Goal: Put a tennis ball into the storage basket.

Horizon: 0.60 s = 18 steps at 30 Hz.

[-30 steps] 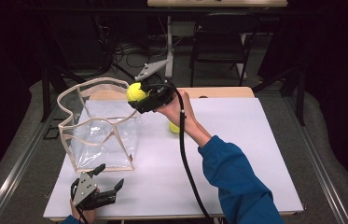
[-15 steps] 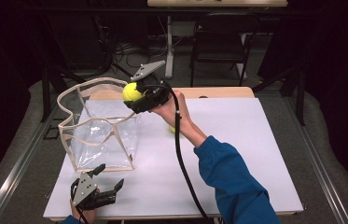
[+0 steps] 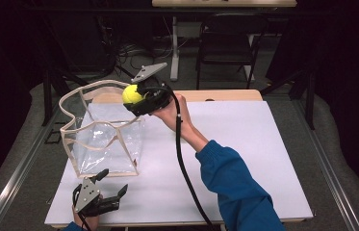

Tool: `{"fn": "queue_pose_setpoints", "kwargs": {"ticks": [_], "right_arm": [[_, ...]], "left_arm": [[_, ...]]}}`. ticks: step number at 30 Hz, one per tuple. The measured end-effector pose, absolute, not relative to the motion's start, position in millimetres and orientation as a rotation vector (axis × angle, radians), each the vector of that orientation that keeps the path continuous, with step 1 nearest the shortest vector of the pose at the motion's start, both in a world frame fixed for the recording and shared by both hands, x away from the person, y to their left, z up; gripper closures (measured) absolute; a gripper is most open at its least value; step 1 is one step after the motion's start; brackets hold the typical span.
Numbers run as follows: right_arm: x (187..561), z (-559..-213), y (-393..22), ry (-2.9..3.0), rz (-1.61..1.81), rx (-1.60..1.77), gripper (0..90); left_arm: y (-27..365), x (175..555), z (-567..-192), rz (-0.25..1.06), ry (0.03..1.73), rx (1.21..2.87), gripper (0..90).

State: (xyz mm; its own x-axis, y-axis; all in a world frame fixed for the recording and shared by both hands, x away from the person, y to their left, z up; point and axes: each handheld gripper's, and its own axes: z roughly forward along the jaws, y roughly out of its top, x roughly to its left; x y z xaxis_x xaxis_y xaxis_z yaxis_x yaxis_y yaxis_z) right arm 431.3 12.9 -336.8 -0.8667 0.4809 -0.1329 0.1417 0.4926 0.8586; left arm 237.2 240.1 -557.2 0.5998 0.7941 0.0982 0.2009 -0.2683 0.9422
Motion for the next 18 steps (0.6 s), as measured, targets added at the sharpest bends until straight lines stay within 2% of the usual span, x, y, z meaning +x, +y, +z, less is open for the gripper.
{"fn": "queue_pose_setpoints", "kwargs": {"ticks": [18], "right_arm": [[435.2, -342.7, 21.9, 2.395, 1.318, 0.527, 25.9]], "left_arm": [[240.2, 237.4, -556.9, 0.71, 0.81, 1.789, 16.0]]}}
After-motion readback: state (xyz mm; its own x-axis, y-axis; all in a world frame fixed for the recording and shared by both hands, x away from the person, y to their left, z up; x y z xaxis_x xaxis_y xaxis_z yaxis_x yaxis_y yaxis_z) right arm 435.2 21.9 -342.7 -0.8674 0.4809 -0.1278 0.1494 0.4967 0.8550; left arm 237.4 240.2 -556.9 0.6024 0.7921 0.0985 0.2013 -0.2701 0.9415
